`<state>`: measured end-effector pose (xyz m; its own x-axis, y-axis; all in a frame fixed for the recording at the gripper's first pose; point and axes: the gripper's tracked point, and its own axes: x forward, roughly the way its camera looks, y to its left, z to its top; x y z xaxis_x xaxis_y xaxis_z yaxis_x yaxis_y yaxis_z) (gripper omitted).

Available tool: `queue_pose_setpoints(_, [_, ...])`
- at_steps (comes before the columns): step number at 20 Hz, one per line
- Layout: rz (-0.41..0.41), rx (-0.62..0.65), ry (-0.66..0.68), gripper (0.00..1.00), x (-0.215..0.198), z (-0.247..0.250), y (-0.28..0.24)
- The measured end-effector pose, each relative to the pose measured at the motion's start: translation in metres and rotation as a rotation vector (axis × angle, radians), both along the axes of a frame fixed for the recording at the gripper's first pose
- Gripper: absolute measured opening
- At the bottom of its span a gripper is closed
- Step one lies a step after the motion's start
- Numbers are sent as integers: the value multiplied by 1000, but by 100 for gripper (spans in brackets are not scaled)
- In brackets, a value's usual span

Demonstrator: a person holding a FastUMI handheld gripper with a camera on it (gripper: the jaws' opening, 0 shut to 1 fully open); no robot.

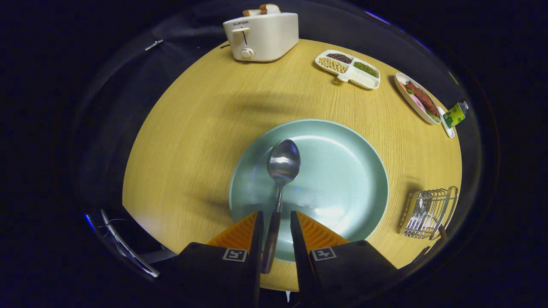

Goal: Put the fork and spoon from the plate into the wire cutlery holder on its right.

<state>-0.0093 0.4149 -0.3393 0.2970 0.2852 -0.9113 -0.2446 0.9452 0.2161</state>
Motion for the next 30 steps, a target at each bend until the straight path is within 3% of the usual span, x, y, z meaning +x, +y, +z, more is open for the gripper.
queue_pose_setpoints(2, [4,-9,19,40,0,-9,1])
queue_pose_setpoints(3, [11,-24,31,21,-1,-12,-3])
queue_pose_setpoints(5, [31,-10,24,12,0,-13,-4])
queue_pose_setpoints(8, [30,61,21,8,-2,-7,-6])
queue_pose_setpoints(12, [14,126,-5,7,5,20,-23])
queue_pose_setpoints(14, [57,128,-37,7,5,46,-45])
queue_pose_setpoints(17, [131,92,-75,7,0,87,-99])
queue_pose_setpoints(22, [136,67,-17,7,-4,127,-199])
queue_pose_setpoints(26, [219,-77,125,7,-24,127,-280])
queue_pose_setpoints(30, [280,-173,300,7,-40,100,-316])
